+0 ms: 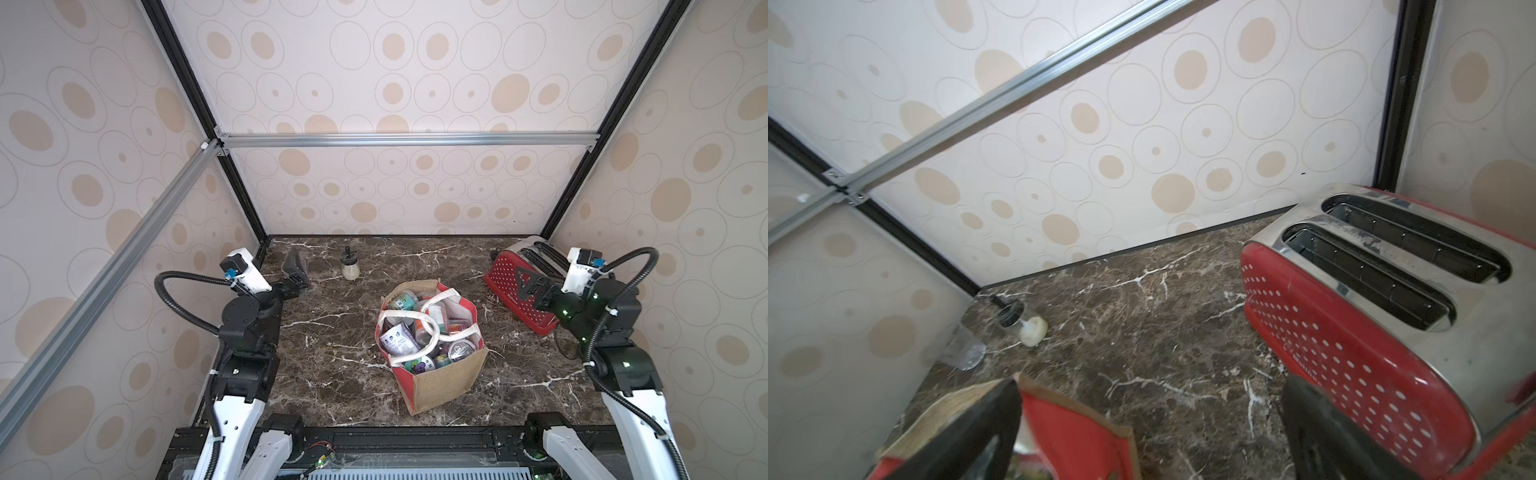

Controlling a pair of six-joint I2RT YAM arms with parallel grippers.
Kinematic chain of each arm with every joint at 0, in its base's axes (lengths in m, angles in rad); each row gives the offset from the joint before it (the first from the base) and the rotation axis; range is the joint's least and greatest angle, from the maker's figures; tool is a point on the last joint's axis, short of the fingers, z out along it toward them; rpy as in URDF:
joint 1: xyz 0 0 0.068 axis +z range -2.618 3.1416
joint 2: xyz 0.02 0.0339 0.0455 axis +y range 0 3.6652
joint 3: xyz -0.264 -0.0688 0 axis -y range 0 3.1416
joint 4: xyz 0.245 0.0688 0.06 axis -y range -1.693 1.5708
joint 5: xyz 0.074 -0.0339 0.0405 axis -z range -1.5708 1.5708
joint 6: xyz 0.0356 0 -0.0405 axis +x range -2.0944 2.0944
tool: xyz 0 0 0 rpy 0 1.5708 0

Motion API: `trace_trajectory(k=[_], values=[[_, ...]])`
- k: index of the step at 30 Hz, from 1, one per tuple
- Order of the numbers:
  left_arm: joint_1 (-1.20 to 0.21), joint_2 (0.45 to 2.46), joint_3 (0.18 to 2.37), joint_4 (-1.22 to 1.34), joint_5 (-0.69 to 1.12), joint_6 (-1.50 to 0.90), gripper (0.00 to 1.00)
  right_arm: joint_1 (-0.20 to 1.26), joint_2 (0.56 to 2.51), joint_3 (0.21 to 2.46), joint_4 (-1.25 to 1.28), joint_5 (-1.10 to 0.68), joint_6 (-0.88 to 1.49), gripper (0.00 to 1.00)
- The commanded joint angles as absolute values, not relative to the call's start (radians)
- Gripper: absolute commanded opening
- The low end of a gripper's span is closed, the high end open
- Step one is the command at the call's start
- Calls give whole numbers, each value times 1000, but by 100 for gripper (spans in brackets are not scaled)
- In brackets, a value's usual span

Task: Take out the seed jars from the canvas bag
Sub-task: Adjust the canvas bag at the center of the board.

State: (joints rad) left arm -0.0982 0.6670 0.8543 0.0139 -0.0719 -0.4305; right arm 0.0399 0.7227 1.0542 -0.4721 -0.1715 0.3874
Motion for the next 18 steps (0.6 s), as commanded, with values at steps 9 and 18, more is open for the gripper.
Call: trace_trajectory(k=[9, 18], values=[[-101, 433, 774, -240, 174, -844, 98, 43, 606, 1053, -756, -430, 593, 99], [-103, 521, 853, -358, 401, -780, 98, 49, 726, 1034, -808, -660, 569, 100]])
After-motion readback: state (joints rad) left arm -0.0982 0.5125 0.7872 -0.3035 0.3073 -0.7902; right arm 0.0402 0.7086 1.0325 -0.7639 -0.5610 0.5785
